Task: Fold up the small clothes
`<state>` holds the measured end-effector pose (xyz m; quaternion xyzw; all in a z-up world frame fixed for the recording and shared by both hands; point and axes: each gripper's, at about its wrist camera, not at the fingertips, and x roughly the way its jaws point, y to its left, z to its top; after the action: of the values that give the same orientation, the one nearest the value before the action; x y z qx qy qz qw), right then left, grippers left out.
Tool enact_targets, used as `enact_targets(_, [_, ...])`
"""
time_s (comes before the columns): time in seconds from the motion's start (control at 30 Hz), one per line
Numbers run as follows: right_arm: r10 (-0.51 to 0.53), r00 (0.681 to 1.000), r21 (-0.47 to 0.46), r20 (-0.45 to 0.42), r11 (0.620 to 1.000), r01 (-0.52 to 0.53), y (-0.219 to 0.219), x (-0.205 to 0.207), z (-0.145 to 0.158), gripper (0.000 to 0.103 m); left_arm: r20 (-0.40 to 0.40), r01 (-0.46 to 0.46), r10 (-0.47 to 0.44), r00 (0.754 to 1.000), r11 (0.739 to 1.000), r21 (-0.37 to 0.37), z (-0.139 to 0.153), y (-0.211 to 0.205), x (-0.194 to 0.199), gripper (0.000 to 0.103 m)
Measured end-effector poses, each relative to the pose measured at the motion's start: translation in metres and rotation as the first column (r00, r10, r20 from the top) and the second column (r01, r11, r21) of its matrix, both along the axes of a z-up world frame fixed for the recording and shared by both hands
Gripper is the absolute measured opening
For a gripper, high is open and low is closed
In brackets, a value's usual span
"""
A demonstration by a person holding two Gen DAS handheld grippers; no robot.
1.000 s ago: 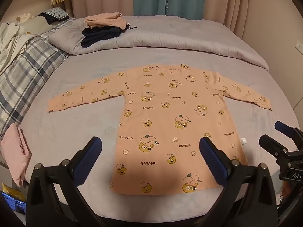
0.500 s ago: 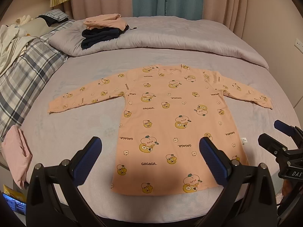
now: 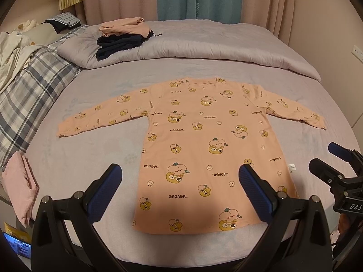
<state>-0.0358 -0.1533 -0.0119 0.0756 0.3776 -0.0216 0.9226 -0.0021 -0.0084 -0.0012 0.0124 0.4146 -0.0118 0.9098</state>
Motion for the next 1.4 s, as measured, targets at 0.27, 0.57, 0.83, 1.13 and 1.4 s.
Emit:
enact_targets(0.27, [-0.003, 1.000, 0.000, -0.001, 1.000, 0.003, 0.0000, -0.0003, -0.0002, 0.103, -0.004, 0.004, -0.004, 1.000, 1.000, 0.002, -0.0008, 0.0002, -0.0006, 0.103])
enact_targets(0.57, [-0.003, 1.000, -0.002, 0.000, 1.000, 0.003, 0.0001, -0.0009, -0.0003, 0.103, -0.011, 0.004, -0.004, 1.000, 1.000, -0.002, -0.0024, -0.0002, -0.0006, 0.103])
enact_targets(0.83, [-0.002, 1.000, -0.001, 0.001, 1.000, 0.002, 0.0000, -0.0009, -0.0004, 0.103, -0.012, 0.001, -0.001, 1.000, 1.000, 0.001, -0.0029, 0.0000, -0.0008, 0.103])
enact_targets(1.13, [-0.004, 1.000, -0.002, 0.002, 1.000, 0.004, 0.0001, -0.0009, -0.0002, 0.103, -0.013, 0.006, -0.006, 1.000, 1.000, 0.008, -0.0029, 0.0001, 0.0005, 0.103])
enact_targets(1.4, [-0.003, 1.000, -0.002, 0.002, 1.000, 0.003, -0.0003, -0.0009, 0.0000, 0.103, -0.013, 0.005, -0.005, 1.000, 1.000, 0.009, -0.0028, 0.0000, 0.0005, 0.103])
